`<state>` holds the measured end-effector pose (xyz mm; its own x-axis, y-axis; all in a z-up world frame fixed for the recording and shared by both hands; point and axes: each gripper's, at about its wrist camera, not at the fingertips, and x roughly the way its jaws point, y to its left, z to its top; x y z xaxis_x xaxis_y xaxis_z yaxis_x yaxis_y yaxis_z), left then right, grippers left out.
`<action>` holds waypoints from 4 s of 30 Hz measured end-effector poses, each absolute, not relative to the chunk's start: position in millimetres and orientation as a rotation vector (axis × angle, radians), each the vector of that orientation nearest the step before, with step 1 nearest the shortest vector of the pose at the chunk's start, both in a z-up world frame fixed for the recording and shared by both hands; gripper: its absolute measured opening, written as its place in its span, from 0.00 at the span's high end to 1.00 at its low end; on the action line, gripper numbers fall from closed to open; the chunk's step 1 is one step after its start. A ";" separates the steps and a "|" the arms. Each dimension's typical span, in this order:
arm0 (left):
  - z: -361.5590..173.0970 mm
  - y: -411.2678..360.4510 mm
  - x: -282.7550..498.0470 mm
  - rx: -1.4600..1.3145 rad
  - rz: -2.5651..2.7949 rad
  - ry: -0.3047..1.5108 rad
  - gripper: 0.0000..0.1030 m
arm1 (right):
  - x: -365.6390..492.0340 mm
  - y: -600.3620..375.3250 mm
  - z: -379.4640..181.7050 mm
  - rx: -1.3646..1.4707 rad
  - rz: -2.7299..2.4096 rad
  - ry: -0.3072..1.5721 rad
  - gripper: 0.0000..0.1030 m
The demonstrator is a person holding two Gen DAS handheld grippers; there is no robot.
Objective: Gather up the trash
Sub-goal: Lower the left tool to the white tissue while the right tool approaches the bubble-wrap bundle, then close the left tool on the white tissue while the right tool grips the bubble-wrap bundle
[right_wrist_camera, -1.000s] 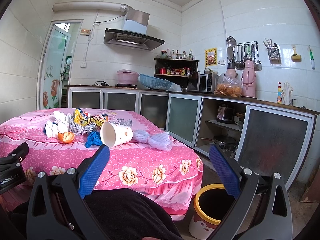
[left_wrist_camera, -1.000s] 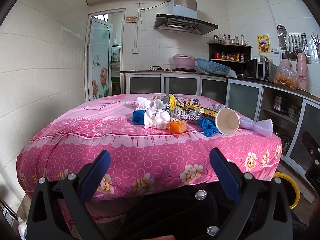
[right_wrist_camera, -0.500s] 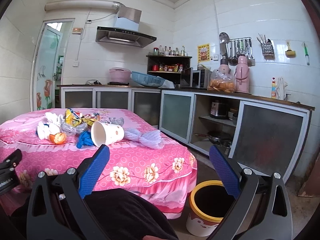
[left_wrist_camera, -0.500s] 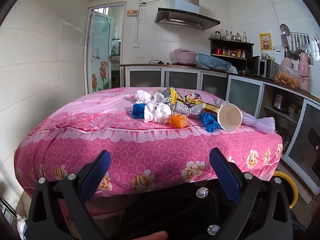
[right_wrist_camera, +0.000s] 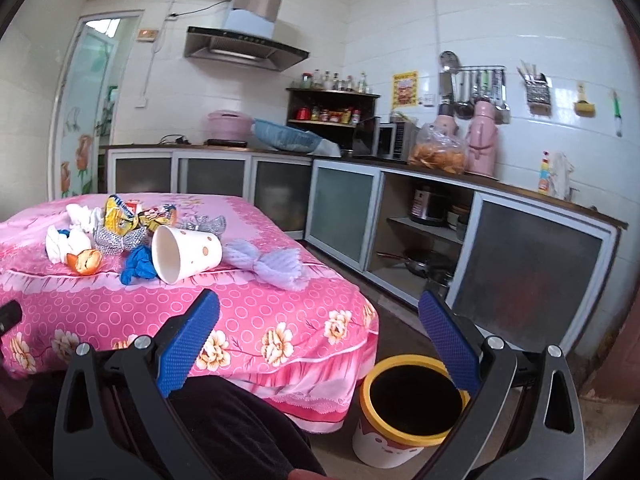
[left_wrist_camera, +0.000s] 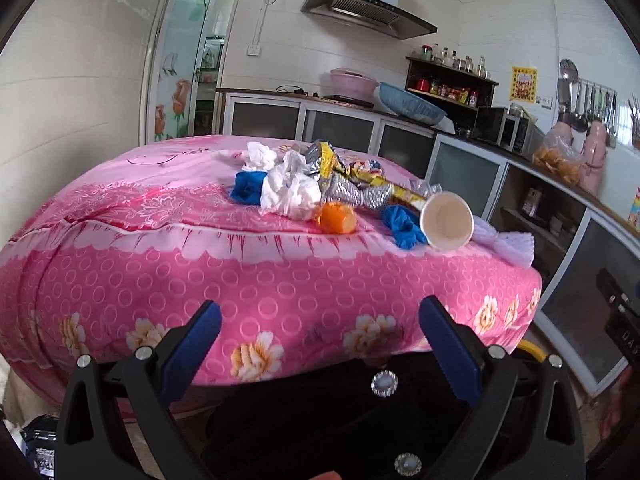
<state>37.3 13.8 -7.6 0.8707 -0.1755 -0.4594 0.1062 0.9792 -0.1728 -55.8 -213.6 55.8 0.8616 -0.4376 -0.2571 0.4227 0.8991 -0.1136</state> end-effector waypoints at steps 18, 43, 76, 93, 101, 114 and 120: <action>34.5 3.6 140.9 0.149 -0.284 0.620 0.07 | 82.4 -257.8 53.0 -0.211 -0.130 0.581 0.07; 26.5 18.1 236.5 0.137 -0.265 0.744 0.07 | 148.0 -293.3 45.2 -0.118 -0.033 0.672 0.07; -17.8 25.3 300.0 -0.147 -0.337 0.894 0.20 | 205.1 -291.5 6.4 -0.130 0.048 0.830 0.44; -6.4 30.3 276.8 -0.195 -0.328 0.865 0.35 | 199.5 -287.6 7.8 -0.115 0.060 0.838 0.65; -23.0 23.8 282.8 -0.166 -0.307 0.890 0.78 | 198.9 -287.4 7.5 -0.113 0.064 0.843 0.73; 7.5 29.8 268.7 -0.146 -0.310 0.791 0.81 | 191.0 -286.1 18.0 -0.112 0.063 0.798 0.74; 24.4 36.7 259.1 -0.147 -0.316 0.745 0.81 | 182.3 -287.4 29.5 -0.105 0.055 0.757 0.74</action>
